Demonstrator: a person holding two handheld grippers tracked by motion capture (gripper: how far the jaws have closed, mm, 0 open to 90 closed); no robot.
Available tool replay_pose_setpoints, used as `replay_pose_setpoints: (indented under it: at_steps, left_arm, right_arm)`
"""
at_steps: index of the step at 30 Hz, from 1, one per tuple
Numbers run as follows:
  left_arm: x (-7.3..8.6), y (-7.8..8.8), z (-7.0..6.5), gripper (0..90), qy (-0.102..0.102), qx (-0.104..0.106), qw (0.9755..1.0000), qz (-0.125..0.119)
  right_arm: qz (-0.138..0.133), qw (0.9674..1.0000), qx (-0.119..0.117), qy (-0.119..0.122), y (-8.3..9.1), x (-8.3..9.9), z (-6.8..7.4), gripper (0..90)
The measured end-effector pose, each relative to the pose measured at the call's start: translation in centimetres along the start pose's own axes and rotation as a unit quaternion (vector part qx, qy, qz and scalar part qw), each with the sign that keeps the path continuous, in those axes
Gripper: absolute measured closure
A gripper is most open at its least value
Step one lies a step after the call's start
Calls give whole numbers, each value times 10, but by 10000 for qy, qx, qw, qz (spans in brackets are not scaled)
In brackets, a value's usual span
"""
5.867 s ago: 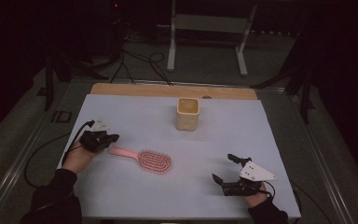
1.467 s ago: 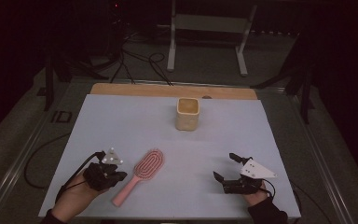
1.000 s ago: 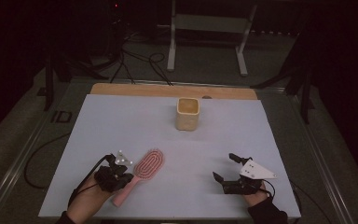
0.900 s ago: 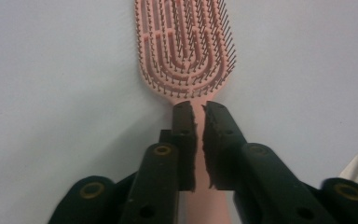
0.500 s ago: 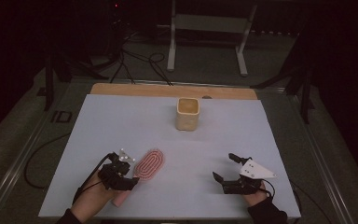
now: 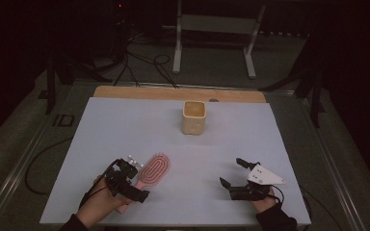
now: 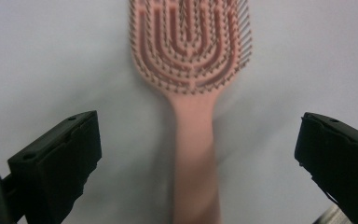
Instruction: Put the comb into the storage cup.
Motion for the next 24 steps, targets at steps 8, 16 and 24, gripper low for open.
replay_pose_setpoints:
  at_steps: [8, 16, 24]
  left_arm:
    - [0, -8, 2, 65, 80, 10, 9998, 198]
    - [-1, -14, 0, 322, -26, -28, 9995, 311]
    - [-5, -19, 0, 517, -124, -99, 9986, 504]
  right_arm:
    - [28, 10000, 7, 11, 0, 1, 0, 92]
    - [10, 10000, 22, 23, 0, 0, 0, 92]
    - [18, 10000, 26, 12, 0, 1, 0, 92]
Point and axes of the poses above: each handheld gripper's, and its own axes: y roughly backward along the jaws, x roughly out of its underside, z roughly to its left, the point moved 5 cm from there along -y, roughly forward along the jaws, and after that the axes turned 4 degrees about -z, right-handed, at the moved point
